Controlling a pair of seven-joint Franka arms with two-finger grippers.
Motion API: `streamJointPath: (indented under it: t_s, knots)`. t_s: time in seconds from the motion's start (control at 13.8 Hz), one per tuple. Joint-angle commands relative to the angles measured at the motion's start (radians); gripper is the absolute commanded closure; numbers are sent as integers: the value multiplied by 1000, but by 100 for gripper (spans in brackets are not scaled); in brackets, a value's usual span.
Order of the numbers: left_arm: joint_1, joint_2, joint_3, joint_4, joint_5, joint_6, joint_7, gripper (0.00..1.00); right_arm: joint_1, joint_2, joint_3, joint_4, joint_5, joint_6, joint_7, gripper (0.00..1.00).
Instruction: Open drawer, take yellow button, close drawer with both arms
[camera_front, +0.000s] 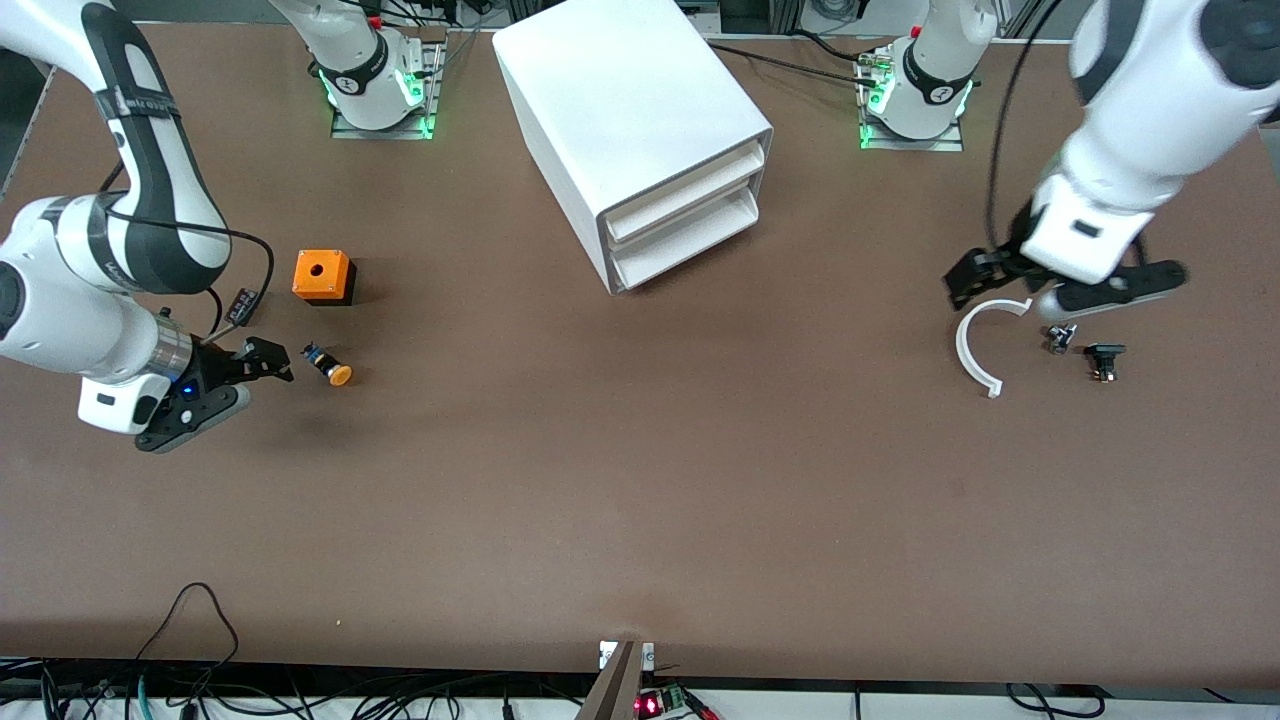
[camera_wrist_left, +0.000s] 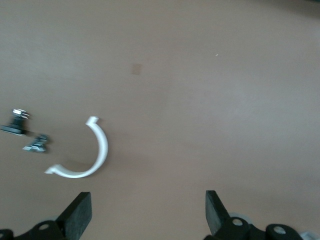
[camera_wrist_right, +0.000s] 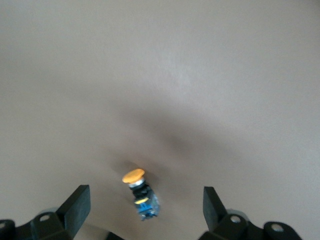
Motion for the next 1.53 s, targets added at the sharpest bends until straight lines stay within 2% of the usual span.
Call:
streamJointPath:
  t_s: [0.0, 0.15, 0.29, 0.44, 0.65, 0.87, 1.09, 1.31, 1.45]
  knots:
    - [-6, 8, 109, 89, 7, -118, 199, 0, -13, -25, 63, 88, 8, -137, 217, 0]
    - [-5, 0, 174, 133, 10, -167, 319, 0, -13, -40, 106, 142, 4, -227, 392, 0]
    - [-5, 0, 194, 155, 18, -184, 343, 0, 2, -64, 126, 214, -1, -349, 530, 0]
    - [-2, 0, 208, 159, 18, -186, 343, 0, 40, -61, 123, 339, -25, -499, 624, 0]
    - [-3, 5, 196, 166, 18, -204, 343, 0, 70, -113, 91, 347, -107, -517, 625, 0]
    - [-20, 29, 189, 192, 16, -209, 336, 0, 96, -211, -26, 332, -96, -569, 625, 0]
    - [-18, 32, 189, 202, 5, -212, 336, 0, 195, -284, -232, 299, -92, -620, 581, 0]
    - [-18, 32, 188, 202, 4, -215, 336, 0, 275, -314, -389, 275, -56, -618, 465, 0]
    - [-18, 32, 189, 202, 2, -220, 338, 0, 289, -342, -406, 266, -46, -624, 456, 0]
